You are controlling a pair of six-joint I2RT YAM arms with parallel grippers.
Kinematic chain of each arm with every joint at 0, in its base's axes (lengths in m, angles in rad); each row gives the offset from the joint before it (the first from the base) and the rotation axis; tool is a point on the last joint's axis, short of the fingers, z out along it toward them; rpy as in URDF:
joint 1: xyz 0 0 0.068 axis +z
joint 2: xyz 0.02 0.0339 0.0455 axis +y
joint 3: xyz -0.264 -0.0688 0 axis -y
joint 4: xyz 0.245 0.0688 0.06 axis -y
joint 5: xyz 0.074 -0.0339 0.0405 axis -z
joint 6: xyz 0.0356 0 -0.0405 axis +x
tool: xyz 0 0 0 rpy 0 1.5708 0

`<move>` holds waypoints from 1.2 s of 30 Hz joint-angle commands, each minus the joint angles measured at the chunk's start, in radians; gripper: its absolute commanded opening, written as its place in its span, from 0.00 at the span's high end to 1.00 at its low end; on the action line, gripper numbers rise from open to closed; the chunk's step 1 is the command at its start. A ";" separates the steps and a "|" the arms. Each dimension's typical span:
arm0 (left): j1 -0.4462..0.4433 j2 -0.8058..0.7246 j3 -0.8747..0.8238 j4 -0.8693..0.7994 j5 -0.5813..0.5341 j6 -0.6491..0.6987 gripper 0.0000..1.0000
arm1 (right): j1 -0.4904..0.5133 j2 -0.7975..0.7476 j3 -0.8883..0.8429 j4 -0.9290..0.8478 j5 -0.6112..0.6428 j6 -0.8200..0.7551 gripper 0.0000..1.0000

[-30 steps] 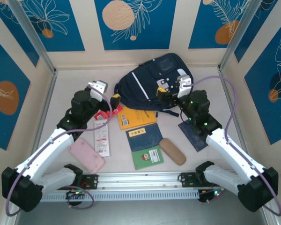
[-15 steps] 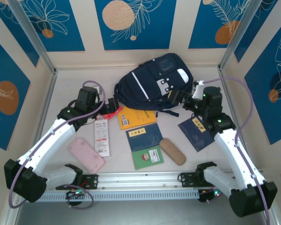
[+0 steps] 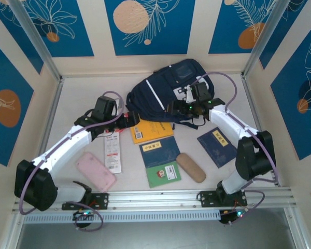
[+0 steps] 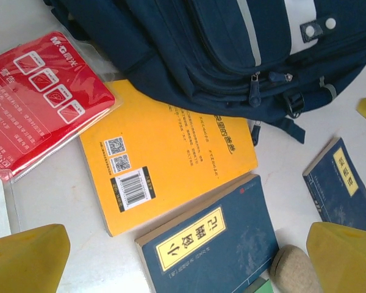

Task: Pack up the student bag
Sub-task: Pick up the student bag from the top-center of the table.

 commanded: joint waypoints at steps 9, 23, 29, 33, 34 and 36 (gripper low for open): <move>0.004 -0.141 -0.084 -0.069 0.067 0.069 0.00 | -0.061 0.275 0.194 -0.072 -0.107 -0.189 0.13; 0.005 -0.161 -0.151 -0.088 0.037 0.062 0.01 | 0.012 0.429 0.365 -0.120 -0.026 -0.203 0.32; 0.005 -0.144 -0.139 -0.103 0.029 0.083 0.01 | -0.011 0.330 0.294 -0.072 -0.047 -0.185 0.55; 0.005 -0.123 -0.125 -0.109 0.032 0.084 0.02 | -0.025 0.341 0.296 -0.057 -0.117 -0.201 0.71; 0.005 -0.122 -0.123 -0.110 0.032 0.085 0.02 | -0.024 0.344 0.301 -0.053 -0.133 -0.199 0.72; 0.005 -0.125 -0.122 -0.110 0.031 0.084 0.02 | -0.021 0.363 0.327 -0.045 -0.180 -0.188 0.68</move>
